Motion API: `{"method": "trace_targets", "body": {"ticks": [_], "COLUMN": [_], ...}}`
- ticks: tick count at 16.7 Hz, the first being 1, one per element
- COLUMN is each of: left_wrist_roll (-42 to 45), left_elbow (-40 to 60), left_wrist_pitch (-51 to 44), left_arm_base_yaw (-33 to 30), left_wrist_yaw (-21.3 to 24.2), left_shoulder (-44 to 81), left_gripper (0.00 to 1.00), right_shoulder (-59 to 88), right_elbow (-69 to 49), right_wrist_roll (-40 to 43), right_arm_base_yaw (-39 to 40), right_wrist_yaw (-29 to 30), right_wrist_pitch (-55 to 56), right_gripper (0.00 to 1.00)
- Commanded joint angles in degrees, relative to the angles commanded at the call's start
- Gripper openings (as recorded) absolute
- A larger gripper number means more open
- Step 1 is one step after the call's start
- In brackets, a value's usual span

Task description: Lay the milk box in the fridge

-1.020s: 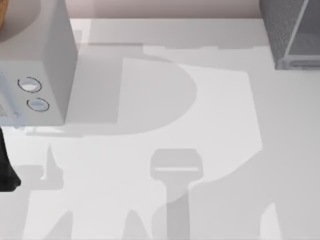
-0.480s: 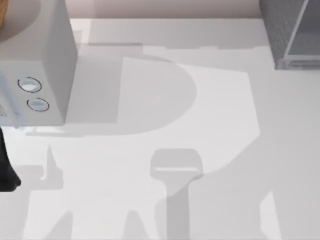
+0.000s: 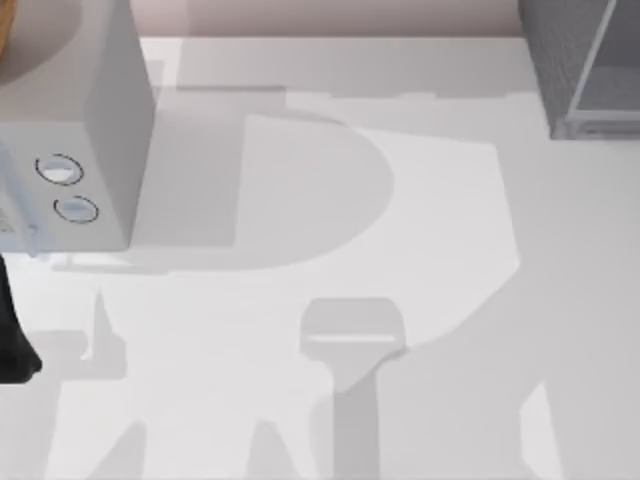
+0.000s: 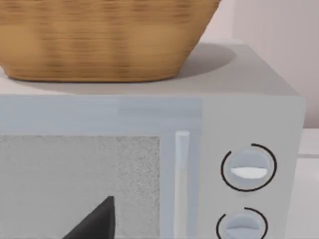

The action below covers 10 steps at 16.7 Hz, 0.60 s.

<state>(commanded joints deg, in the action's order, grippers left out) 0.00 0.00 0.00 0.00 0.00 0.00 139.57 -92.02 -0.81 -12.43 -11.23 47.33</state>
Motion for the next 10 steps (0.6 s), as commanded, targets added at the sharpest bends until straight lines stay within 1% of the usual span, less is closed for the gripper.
{"method": "trace_targets", "body": {"ticks": [8, 9, 10], "left_wrist_roll": [0.00, 0.00, 0.00], "left_elbow": [0.00, 0.00, 0.00], "left_wrist_pitch": [0.00, 0.00, 0.00], "left_arm_base_yaw": [0.00, 0.00, 0.00], "left_wrist_yaw": [0.00, 0.00, 0.00], "left_shoulder": [0.00, 0.00, 0.00], "left_gripper": [1.00, 1.00, 1.00], "right_shoulder": [0.00, 0.00, 0.00], "right_elbow": [0.00, 0.00, 0.00], "right_wrist_roll": [0.00, 0.00, 0.00], "right_arm_base_yaw": [0.00, 0.00, 0.00], "right_wrist_yaw": [0.00, 0.00, 0.00], "right_wrist_pitch": [0.00, 0.00, 0.00], "right_gripper": [0.98, 1.00, 1.00]}}
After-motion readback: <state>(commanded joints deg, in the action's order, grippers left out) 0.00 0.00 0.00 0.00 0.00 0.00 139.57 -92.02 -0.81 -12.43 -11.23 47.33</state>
